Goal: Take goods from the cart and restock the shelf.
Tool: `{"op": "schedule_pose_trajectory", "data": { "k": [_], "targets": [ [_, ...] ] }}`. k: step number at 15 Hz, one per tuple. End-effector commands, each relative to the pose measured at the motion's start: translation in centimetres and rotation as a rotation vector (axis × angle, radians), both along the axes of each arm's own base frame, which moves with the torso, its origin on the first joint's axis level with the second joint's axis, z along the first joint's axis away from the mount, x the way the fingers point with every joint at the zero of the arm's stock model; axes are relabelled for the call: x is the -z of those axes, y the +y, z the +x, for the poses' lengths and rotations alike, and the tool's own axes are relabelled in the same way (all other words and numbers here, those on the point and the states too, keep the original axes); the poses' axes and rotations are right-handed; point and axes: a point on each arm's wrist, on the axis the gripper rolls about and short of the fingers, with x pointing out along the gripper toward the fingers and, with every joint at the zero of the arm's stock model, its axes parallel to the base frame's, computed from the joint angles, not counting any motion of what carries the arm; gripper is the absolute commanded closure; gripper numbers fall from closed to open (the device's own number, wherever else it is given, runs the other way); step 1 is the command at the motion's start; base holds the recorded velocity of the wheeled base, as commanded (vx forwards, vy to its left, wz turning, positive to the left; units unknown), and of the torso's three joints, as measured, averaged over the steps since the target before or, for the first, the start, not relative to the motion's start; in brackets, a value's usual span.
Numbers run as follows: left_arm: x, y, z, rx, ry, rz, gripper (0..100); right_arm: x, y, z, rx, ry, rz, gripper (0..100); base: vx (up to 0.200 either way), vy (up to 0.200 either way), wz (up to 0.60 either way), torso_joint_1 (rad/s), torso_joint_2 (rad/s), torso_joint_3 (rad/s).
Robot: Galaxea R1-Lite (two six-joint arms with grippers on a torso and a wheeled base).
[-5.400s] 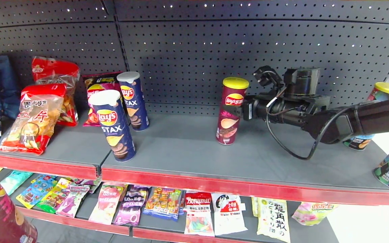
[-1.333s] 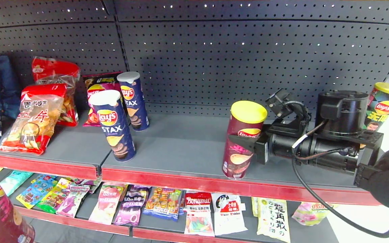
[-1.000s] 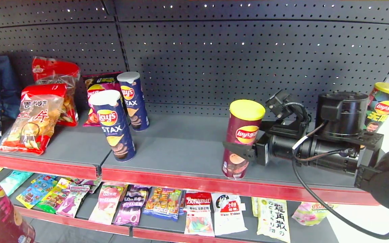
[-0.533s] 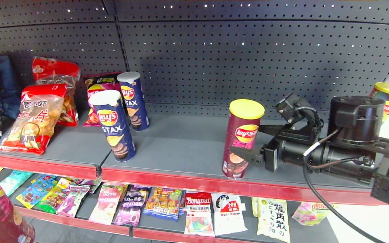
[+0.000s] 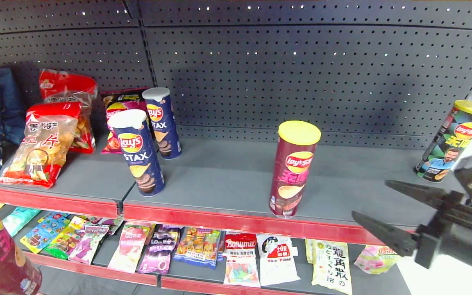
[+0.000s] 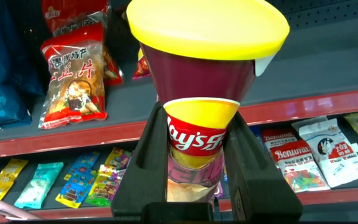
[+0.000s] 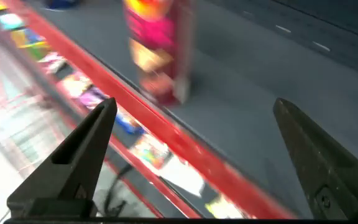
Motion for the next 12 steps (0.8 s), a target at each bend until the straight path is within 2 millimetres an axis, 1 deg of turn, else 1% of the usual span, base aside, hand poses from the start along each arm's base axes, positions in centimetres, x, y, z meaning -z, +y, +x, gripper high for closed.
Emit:
{"op": "schedule_pose_trajectory", "data": {
  "k": [1,3,4,5,6,8,10,12],
  "targets": [
    [0.2,0.1,0.6,-0.001,0.035,-0.010,100,2.5,-5.3,-6.9,0.329,-0.073,0.011,0,0.000,0.000,0.00,0.000,0.00,0.000],
    [0.8,0.2,1.1,-0.003,0.063,-0.045,100,3.4,-6.3,-9.0,0.476,-0.013,-0.009,0,0.000,0.000,0.00,0.000,0.00,0.000],
    [0.9,0.2,1.1,-0.003,0.062,-0.044,100,3.7,-6.4,-9.7,0.508,0.009,-0.015,0,0.000,0.000,0.00,0.000,0.00,0.000],
    [1.2,0.2,1.2,-0.006,0.054,-0.045,100,4.5,-6.5,-10.9,0.534,0.016,-0.016,0,0.000,0.000,0.00,0.000,0.00,0.000],
    [1.7,0.3,1.4,-0.009,0.051,-0.044,100,6.1,-6.4,-12.8,0.529,-0.022,-0.015,0,0.000,0.000,0.00,0.000,0.00,0.000],
    [2.0,0.3,1.5,-0.010,0.039,-0.040,100,7.9,-6.3,-14.8,0.474,-0.097,0.004,0,0.000,0.000,0.00,0.000,0.00,0.000],
    [1.6,0.4,2.0,-0.014,0.019,-0.039,100,8.3,-6.4,-15.7,0.447,-0.176,0.029,0,0.000,0.000,0.00,0.000,0.00,0.000],
    [1.3,0.5,2.4,-0.020,0.010,-0.037,100,8.4,-6.4,-16.1,0.477,-0.214,0.052,0,0.000,0.000,0.00,0.000,0.00,0.000]
  ]
}}
